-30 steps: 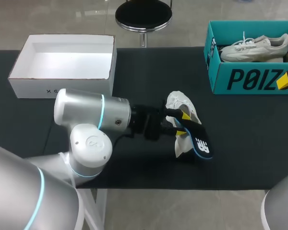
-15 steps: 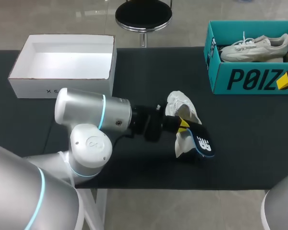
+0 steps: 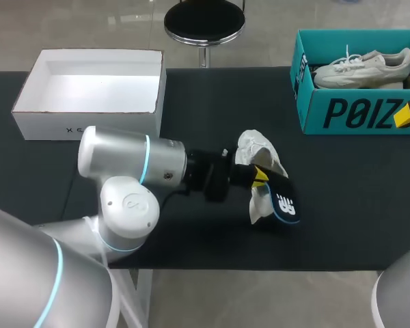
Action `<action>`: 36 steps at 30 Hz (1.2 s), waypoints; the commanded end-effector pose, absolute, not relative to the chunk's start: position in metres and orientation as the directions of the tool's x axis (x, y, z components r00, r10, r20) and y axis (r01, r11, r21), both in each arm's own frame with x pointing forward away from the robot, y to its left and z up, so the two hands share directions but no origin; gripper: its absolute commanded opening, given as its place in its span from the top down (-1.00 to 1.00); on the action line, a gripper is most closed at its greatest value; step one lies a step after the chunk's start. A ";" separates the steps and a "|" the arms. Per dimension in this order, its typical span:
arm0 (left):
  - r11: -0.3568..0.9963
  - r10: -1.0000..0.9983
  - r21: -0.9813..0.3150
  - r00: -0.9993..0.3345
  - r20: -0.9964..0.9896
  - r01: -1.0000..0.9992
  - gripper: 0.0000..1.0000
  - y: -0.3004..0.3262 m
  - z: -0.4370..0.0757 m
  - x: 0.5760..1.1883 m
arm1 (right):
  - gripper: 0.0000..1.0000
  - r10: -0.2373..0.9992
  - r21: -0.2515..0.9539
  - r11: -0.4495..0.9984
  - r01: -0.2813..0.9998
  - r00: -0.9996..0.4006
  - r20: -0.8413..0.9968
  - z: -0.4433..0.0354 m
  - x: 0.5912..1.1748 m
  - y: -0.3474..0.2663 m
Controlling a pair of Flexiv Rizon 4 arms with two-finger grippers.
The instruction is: Take the shoe out of the shoebox, open the shoe tongue, remove and reinsert the insole, then place the shoe into the shoebox
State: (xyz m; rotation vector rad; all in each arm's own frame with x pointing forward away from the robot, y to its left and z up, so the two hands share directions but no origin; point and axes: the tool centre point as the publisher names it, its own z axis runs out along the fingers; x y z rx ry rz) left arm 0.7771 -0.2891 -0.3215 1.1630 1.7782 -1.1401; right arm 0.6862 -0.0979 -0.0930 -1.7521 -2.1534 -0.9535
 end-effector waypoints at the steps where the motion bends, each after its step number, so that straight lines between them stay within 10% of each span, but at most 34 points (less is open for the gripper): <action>1: 0.213 0.305 -0.280 -0.336 -0.891 0.936 1.00 -0.289 -0.328 0.785 | -1.00 0.801 0.346 0.087 0.934 -0.273 0.533 -0.093 0.688 -0.098; 24: 0.303 0.319 -0.214 -0.311 -0.895 0.929 1.00 -0.292 -0.338 0.828 | -1.00 0.801 0.346 0.087 0.934 -0.273 0.533 -0.093 0.688 -0.098; 25: 0.299 0.320 -0.217 -0.312 -0.895 0.929 0.30 -0.291 -0.336 0.826 | -1.00 0.801 0.346 0.087 0.934 -0.273 0.533 -0.093 0.688 -0.098; 28: 0.294 0.322 -0.221 -0.314 -0.893 0.930 -0.25 -0.289 -0.333 0.822 | -1.00 0.801 0.346 0.087 0.934 -0.273 0.533 -0.093 0.688 -0.098; 36: 0.277 0.324 -0.238 -0.323 -0.889 0.931 -0.25 -0.289 -0.329 0.810 | -1.00 0.801 0.346 0.087 0.934 -0.273 0.533 -0.093 0.688 -0.098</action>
